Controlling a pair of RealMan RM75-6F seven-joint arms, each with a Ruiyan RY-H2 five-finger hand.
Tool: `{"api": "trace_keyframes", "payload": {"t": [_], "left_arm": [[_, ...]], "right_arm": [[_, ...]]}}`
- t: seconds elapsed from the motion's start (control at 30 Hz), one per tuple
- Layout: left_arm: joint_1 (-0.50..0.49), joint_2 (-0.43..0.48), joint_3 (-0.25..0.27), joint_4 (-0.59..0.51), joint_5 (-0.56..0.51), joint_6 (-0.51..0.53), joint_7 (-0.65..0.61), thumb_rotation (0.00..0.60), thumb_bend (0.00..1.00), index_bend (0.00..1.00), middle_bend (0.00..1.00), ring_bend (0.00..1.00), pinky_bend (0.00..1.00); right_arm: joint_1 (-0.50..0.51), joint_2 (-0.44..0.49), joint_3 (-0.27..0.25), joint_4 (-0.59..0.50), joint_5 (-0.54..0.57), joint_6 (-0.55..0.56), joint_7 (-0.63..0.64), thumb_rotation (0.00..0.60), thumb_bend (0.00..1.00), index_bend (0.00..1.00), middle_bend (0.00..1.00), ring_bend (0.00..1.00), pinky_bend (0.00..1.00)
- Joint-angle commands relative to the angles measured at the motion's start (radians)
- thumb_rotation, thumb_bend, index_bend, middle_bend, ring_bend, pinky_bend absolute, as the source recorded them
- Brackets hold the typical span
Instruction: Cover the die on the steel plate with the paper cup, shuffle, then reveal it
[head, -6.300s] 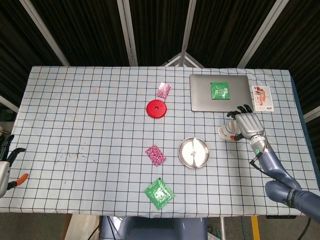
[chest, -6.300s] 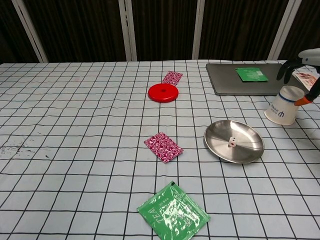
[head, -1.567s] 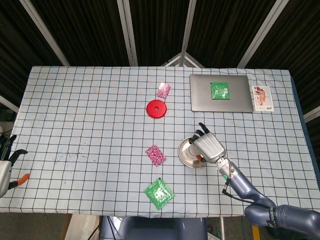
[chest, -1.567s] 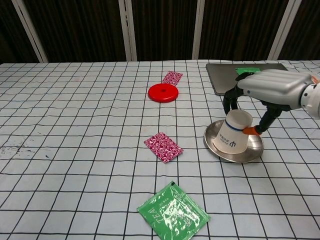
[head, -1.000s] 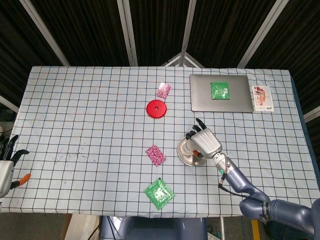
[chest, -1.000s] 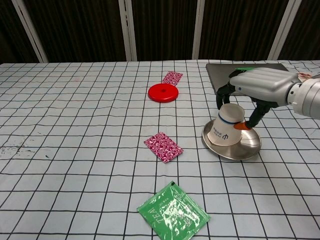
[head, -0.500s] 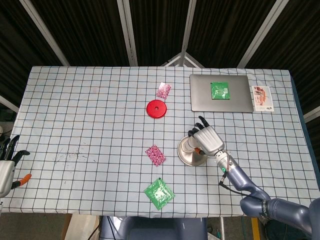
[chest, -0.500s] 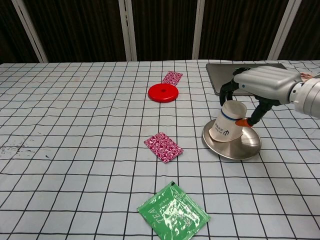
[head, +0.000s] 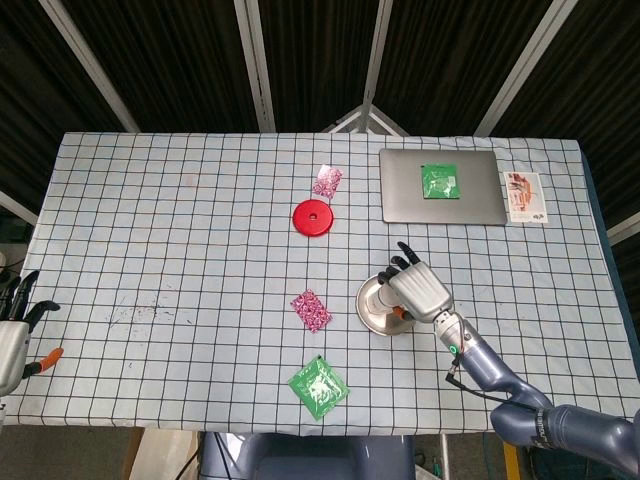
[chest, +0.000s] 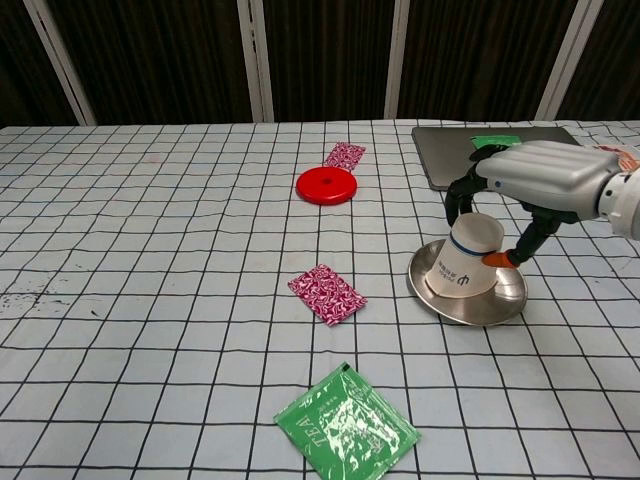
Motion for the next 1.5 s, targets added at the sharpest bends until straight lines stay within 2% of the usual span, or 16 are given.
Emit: {"api": "trace_keyframes", "payload": {"t": [0.03,0.2,0.43,0.67,0.93,1.2,1.5], "left_arm": [[0.000,0.001,0.000,0.001,0.001,0.000,-0.003,0.600,0.23,0.34,0.00,0.00,0.13],[-0.001,0.002,0.000,0.002,0.002,-0.002,-0.007,0.600,0.23,0.34,0.00,0.00,0.13],[0.000,0.003,0.001,0.002,0.003,0.000,-0.007,0.600,0.23,0.34,0.00,0.00,0.13],[-0.002,-0.001,0.000,0.004,0.000,-0.002,0.001,0.600,0.23,0.34,0.00,0.00,0.13],[-0.003,-0.005,-0.003,0.006,-0.009,-0.004,0.010,0.600,0.23,0.35,0.00,0.00,0.13],[-0.006,-0.009,-0.001,0.004,-0.009,-0.010,0.022,0.600,0.23,0.34,0.00,0.00,0.13],[-0.005,-0.013,0.001,0.001,-0.008,-0.009,0.036,0.600,0.23,0.35,0.00,0.00,0.13]], "right_arm": [[-0.003,0.009,-0.011,-0.026,-0.017,0.002,-0.009,0.600,0.42,0.56,0.51,0.23,0.00],[-0.005,0.012,-0.016,-0.054,-0.034,0.009,-0.017,0.600,0.42,0.56,0.51,0.23,0.00],[0.002,-0.001,0.007,-0.061,-0.010,-0.004,0.010,0.600,0.42,0.56,0.51,0.23,0.00],[0.026,-0.046,0.039,-0.013,0.018,-0.035,0.048,0.600,0.42,0.56,0.51,0.23,0.00],[0.041,-0.086,0.050,0.067,0.006,-0.039,0.078,0.600,0.42,0.56,0.51,0.23,0.00],[0.030,-0.084,0.050,0.103,-0.021,-0.001,0.105,0.600,0.42,0.56,0.51,0.23,0.00],[0.002,-0.056,0.024,0.120,-0.057,0.034,0.145,0.600,0.42,0.56,0.51,0.23,0.00]]}}
